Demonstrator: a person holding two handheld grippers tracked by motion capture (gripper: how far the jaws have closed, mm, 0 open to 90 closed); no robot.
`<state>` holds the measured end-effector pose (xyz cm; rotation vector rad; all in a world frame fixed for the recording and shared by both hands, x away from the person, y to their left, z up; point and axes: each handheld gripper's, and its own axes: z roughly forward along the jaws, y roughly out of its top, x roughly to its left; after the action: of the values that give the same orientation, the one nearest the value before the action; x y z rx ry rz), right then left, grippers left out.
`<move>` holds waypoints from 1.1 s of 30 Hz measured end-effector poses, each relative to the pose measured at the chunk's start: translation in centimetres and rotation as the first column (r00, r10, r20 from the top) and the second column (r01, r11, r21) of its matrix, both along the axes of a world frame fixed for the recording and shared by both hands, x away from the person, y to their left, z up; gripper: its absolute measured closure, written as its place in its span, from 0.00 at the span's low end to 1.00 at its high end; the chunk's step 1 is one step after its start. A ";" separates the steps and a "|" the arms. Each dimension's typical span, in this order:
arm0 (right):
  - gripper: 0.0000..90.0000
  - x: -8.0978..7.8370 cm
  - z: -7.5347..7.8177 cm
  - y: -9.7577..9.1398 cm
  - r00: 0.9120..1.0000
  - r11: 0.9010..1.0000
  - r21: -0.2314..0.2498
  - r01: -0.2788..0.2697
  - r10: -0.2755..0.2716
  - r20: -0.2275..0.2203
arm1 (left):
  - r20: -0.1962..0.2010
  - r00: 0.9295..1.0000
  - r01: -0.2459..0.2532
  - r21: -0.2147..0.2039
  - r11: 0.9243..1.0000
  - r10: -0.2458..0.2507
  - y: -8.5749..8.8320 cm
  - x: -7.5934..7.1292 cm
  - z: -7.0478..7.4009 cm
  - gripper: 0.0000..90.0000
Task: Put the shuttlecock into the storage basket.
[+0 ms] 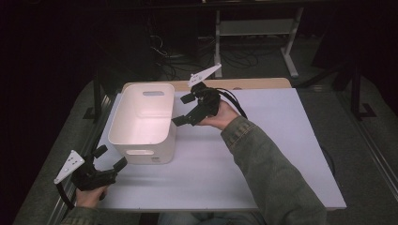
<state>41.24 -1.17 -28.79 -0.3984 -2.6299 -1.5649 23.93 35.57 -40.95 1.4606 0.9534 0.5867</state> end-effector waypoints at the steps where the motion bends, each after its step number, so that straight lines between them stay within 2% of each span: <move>1: 0.00 -0.2 -0.2 -0.5 1.000 1.000 0.016 0.009 -0.009 0.000 | -0.004 1.000 -0.004 -0.008 1.000 0.004 0.0 0.0 0.0 0.00; 7: 0.00 -0.6 -0.8 -2.0 1.000 0.998 0.052 0.030 -0.030 -0.005 | -0.006 1.000 -0.004 0.011 1.000 0.005 0.0 -0.1 0.0 0.00; 10: 0.00 -0.7 -1.0 -2.8 0.999 0.997 0.058 0.048 -0.047 -0.005 | -0.005 1.000 -0.009 -0.002 1.000 0.009 0.0 -0.1 0.0 0.00; 21: 0.00 -1.3 -1.9 -5.6 0.995 0.991 0.097 0.094 -0.095 0.004 | -0.005 1.000 -0.003 0.014 1.000 0.003 0.0 -0.1 0.1 0.00; 28: 0.00 -1.9 -3.0 -7.8 0.990 0.980 0.138 0.141 -0.143 0.004 | -0.003 1.000 0.000 0.021 1.000 0.000 -0.1 -0.2 0.1 0.00; 33: 0.00 -2.7 -3.4 -9.6 0.983 0.969 0.172 0.179 -0.184 0.018 | 0.000 1.000 -0.004 0.025 1.000 0.004 -0.1 -0.2 0.1 0.00</move>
<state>38.50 -10.79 -32.21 -0.6212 -2.5192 -1.8495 23.71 35.44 -40.81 1.4810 0.9520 0.6029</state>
